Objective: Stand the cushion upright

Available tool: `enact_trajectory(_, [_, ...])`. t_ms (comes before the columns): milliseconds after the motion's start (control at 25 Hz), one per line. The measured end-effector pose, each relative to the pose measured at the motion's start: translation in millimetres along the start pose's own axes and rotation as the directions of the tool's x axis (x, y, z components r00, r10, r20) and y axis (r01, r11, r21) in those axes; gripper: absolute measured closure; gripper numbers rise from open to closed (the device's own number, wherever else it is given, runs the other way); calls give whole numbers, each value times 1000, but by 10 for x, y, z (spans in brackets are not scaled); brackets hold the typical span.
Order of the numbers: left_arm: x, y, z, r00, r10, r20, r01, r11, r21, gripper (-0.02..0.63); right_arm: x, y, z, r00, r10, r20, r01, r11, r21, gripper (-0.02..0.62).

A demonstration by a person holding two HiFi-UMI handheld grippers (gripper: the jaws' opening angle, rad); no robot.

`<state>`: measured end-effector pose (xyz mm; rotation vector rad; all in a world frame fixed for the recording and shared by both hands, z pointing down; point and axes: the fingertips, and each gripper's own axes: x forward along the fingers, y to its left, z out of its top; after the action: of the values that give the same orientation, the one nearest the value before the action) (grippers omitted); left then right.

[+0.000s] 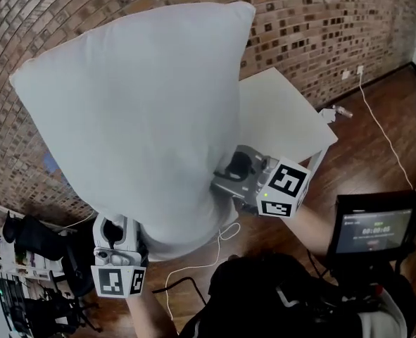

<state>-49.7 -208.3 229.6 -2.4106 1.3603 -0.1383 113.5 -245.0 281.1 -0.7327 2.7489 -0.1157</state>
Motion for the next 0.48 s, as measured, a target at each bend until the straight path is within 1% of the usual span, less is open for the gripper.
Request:
enact_trajectory(80, [285,54,-4,1000,-25,-4,25,999,26,480,8,-226,-15,1000,-28,-3,28,1000,10,417])
enact_trajectory(200, [563,185,-183,997,-74,11,73,995,64,479,115,-459,-193,997,-73,-7,73,997,3,420])
enact_trajectory(320, [771,410,-352,993,-115,24,112,988,102,479,343,-655,-392,993,-119,-17,120,993,8,424])
enact_trajectory(480, [1097,719,-422,987,-157,21,153,980,127,478,635,-946,-471,987,-154,-44,155,987,33,425])
